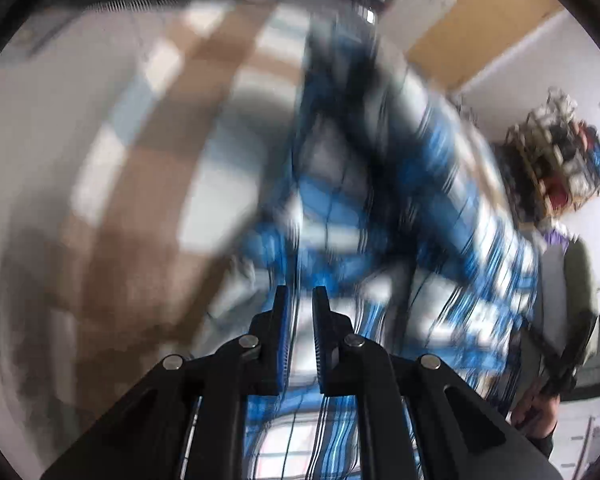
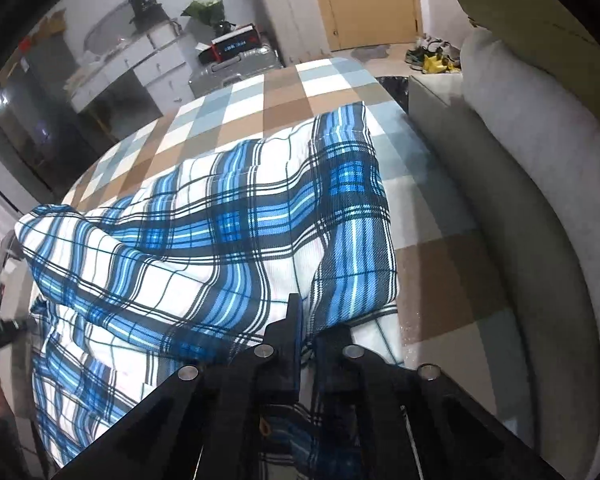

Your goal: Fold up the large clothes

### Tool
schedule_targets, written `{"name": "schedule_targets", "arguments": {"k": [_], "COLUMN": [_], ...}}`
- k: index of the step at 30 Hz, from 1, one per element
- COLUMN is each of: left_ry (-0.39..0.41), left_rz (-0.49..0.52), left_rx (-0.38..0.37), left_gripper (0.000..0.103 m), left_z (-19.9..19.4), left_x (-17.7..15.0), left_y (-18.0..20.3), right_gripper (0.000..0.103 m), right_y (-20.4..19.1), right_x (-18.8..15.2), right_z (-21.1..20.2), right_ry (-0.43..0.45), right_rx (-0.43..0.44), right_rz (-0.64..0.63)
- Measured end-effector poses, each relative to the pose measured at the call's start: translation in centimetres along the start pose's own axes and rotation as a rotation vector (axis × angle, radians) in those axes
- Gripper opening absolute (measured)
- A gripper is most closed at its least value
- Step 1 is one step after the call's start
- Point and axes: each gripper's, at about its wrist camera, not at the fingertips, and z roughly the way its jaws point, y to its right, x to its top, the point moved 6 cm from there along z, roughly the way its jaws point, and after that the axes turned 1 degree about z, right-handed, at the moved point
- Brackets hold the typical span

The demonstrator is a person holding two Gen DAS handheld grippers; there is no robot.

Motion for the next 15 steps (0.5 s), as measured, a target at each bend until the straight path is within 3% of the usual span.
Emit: {"name": "schedule_targets", "arguments": {"k": [1, 2, 3, 4, 5, 7, 11, 12, 13, 14, 15], "left_ry": [0.025, 0.059, 0.093, 0.129, 0.171, 0.2, 0.073, 0.049, 0.019, -0.015, -0.061], "left_rz": [0.006, 0.013, 0.025, 0.035, 0.042, 0.069, 0.043, 0.019, -0.017, -0.037, -0.05], "left_rx": [-0.008, -0.016, -0.025, -0.025, -0.025, -0.008, 0.006, -0.013, -0.018, -0.015, -0.039], "left_gripper": [0.025, 0.06, 0.08, 0.091, 0.091, 0.091, 0.091, 0.088, 0.064, 0.015, 0.0], "left_z": [-0.7, -1.5, -2.1, -2.5, -2.8, -2.0, 2.9, 4.1, 5.5, 6.4, 7.4], "left_x": [0.8, 2.3, 4.2, 5.7, 6.8, 9.7, 12.0, 12.1, 12.1, 11.7, 11.1], "left_y": [0.2, 0.6, 1.2, 1.6, 2.0, 2.7, 2.3, 2.2, 1.5, 1.2, 1.2], "right_gripper": [0.01, 0.019, 0.029, 0.034, 0.043, 0.044, 0.046, 0.048, 0.05, 0.053, 0.053], "right_y": [0.1, 0.1, 0.1, 0.0, -0.2, -0.5, -1.5, -1.7, -2.0, -2.3, -2.5], "right_x": [0.1, 0.1, 0.1, 0.0, -0.3, -0.9, -2.9, -3.2, -3.6, -3.9, -4.1], "right_z": [-0.5, -1.0, -1.4, -1.8, -2.4, -3.4, -5.5, -5.9, -6.5, -6.9, -7.2], "right_ry": [0.017, 0.026, 0.031, 0.038, 0.049, 0.074, 0.117, 0.132, 0.153, 0.168, 0.181], "right_rx": [0.002, 0.0, 0.0, 0.002, 0.005, 0.014, 0.055, 0.059, 0.068, 0.071, 0.074], "right_rz": [0.008, 0.013, 0.013, 0.011, 0.007, 0.003, -0.001, -0.003, -0.009, -0.014, -0.019]}}
